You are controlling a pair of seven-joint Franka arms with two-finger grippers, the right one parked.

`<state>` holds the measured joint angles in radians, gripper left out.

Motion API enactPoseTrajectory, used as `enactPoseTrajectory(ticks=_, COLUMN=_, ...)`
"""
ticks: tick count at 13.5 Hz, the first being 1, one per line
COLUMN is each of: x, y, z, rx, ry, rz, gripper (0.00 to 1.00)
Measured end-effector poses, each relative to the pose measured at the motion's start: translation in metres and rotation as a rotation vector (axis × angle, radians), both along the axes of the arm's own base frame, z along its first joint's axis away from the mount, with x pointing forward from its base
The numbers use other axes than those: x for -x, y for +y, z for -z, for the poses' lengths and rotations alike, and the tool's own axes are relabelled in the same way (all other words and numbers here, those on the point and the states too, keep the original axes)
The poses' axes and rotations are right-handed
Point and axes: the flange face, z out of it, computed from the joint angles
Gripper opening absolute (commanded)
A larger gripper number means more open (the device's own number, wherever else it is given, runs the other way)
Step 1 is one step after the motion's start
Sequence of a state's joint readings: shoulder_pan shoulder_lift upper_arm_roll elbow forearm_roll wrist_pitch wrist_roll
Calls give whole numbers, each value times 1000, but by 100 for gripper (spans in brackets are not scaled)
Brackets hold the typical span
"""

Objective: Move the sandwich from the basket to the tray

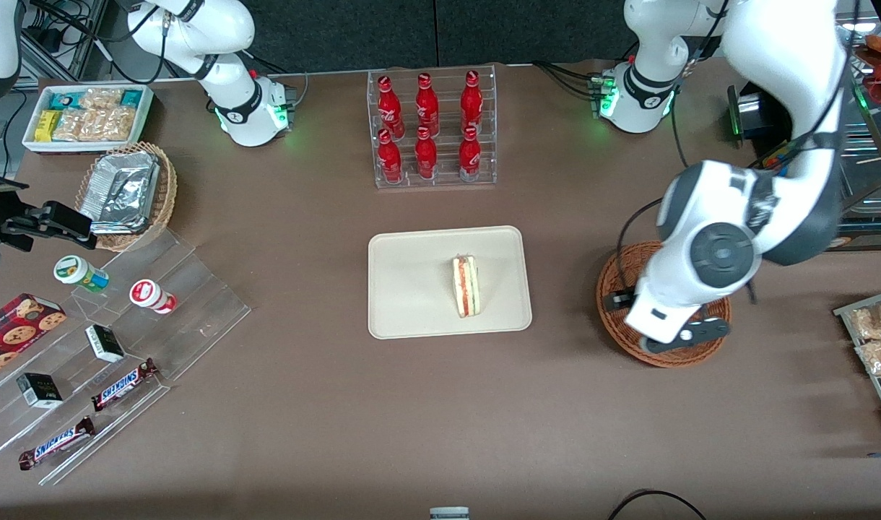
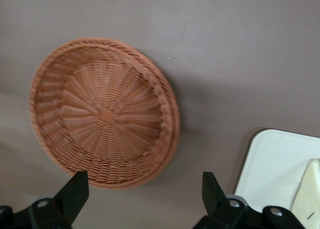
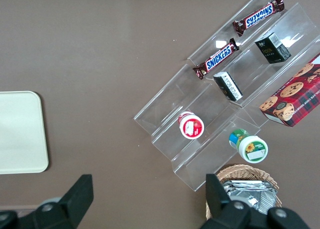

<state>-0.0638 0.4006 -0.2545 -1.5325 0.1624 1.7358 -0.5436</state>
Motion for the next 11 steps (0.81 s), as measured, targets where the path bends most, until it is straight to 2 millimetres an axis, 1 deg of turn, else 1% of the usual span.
enactPoseTrajectory(ticks=3, x=11, y=50, z=-29, rx=38, ry=50, rz=116, gripper=100)
enactPoseTrajectory(ticks=5, x=25, y=83, z=-60, rx=66, ry=90, rz=221, gripper=100)
enactPoseTrajectory(ticks=7, x=47, y=109, z=-97, rx=71, ry=120, rz=261, gripper=100)
enactPoseTrajectory(ticks=8, x=61, y=117, z=-115, rx=67, ry=137, rz=266, gripper=100)
enactPoseTrajectory(ticks=9, x=73, y=120, z=-131, rx=63, ry=147, rz=263, gripper=100)
enactPoseTrajectory(ticks=11, x=95, y=119, z=-157, rx=71, ry=145, rz=257, gripper=100)
